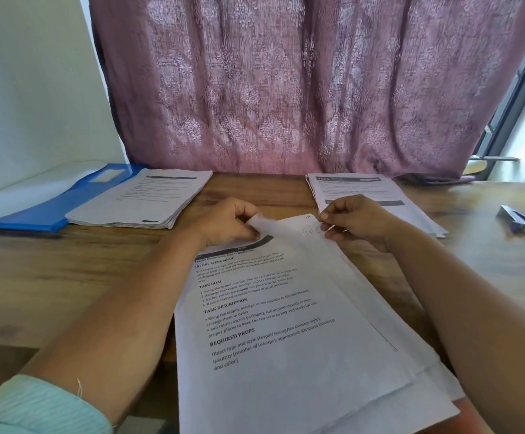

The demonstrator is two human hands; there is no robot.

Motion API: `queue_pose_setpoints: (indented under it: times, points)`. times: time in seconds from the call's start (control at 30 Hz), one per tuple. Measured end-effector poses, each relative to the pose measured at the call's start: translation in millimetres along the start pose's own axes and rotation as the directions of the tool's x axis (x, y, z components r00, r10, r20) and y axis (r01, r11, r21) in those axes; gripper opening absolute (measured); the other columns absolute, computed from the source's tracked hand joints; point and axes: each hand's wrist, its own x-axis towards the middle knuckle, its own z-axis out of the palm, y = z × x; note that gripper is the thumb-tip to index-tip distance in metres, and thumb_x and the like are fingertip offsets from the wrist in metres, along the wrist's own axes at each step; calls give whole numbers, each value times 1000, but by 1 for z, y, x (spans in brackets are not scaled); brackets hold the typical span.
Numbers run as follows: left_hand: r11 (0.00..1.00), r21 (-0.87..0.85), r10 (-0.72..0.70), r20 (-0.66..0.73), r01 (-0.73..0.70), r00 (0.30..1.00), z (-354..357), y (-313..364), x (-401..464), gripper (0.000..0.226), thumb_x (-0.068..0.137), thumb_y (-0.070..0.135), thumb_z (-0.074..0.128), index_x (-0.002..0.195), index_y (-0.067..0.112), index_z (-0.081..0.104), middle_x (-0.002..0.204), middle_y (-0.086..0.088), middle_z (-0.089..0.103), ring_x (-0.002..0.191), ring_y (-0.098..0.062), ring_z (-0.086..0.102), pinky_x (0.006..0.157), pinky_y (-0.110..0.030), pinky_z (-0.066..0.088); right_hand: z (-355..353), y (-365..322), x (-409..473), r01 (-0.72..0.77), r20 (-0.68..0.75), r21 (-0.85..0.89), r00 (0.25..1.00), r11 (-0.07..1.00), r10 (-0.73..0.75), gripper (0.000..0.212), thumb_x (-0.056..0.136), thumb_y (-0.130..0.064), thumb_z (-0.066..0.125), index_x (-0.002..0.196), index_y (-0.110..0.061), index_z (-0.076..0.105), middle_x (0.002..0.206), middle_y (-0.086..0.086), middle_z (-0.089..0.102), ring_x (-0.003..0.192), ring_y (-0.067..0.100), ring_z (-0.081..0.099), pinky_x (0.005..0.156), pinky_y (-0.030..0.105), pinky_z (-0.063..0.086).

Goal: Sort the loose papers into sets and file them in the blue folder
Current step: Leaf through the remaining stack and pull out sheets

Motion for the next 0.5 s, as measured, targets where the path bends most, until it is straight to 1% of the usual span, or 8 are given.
queue_pose_setpoints:
  times: [0.07, 0.13, 0.2, 0.23, 0.3, 0.37, 0.43, 0.5]
  points:
    - [1000, 24, 13, 9, -13, 1000, -1, -1, 1, 11, 78, 7, 80, 87, 9, 75, 94, -9, 74, 85, -11, 63, 89, -38, 52, -1, 2, 0, -6, 9, -44, 1000, 999, 6, 11, 90, -14, 68, 95, -5, 69, 89, 12, 73, 68, 12, 67, 67, 24, 55]
    - [999, 31, 29, 21, -29, 999, -2, -1, 1, 10, 78, 7, 80, 86, 6, 74, 94, -13, 73, 84, -15, 64, 90, -44, 52, 2, 1, -2, -6, 36, -75, 999, 997, 9, 16, 87, -17, 72, 97, -4, 68, 84, 10, 73, 65, 11, 65, 65, 23, 54]
    - [999, 37, 32, 30, -33, 999, -1, -1, 1, 10, 77, 6, 80, 85, 5, 73, 95, -10, 74, 87, -17, 66, 90, -42, 53, 4, -1, -6, 3, 77, -101, 997, 995, 5, 26, 79, -20, 79, 100, -9, 68, 71, 4, 71, 59, 9, 62, 61, 20, 51]
    - [999, 22, 24, 25, -25, 999, 0, -1, 1, 10, 77, 5, 80, 85, 4, 73, 97, -8, 74, 91, -18, 68, 91, -38, 53, 3, -3, -8, 12, 103, -119, 995, 993, 1, 31, 75, -20, 83, 101, -12, 68, 68, 2, 70, 60, 10, 63, 62, 21, 51]
    - [999, -41, -3, 14, 4, 1000, 1, 1, 0, 10, 77, -2, 78, 84, 0, 72, 103, -7, 73, 100, -17, 68, 95, -32, 52, 3, -6, -11, 31, 159, -132, 987, 991, -10, 40, 70, -15, 85, 106, -13, 67, 71, 2, 71, 66, 12, 65, 71, 26, 56]
    - [996, -88, 2, 18, 0, 1000, 2, 4, -1, 15, 76, -5, 76, 88, 4, 74, 102, -7, 75, 101, -15, 69, 95, -29, 53, 3, -8, -13, 44, 185, -78, 982, 996, -29, 39, 72, -7, 83, 108, -8, 67, 81, 7, 75, 68, 12, 65, 70, 24, 55]
    - [993, -115, 17, 23, -14, 1000, 3, 8, -2, 22, 76, -7, 76, 92, 8, 73, 87, 6, 76, 87, -3, 69, 78, -15, 52, 5, -10, -14, 62, 181, 31, 981, 998, -67, 33, 74, -3, 79, 106, -2, 68, 95, 13, 75, 74, 14, 66, 66, 21, 55]
    - [990, -142, 22, 17, -19, 1000, 3, 9, -3, 23, 75, -10, 75, 81, 12, 69, 67, 16, 70, 68, 8, 63, 63, -6, 44, 6, -11, -15, 69, 197, 150, 975, 986, -98, 32, 75, -4, 77, 104, 3, 67, 98, 14, 74, 80, 17, 70, 65, 20, 56]
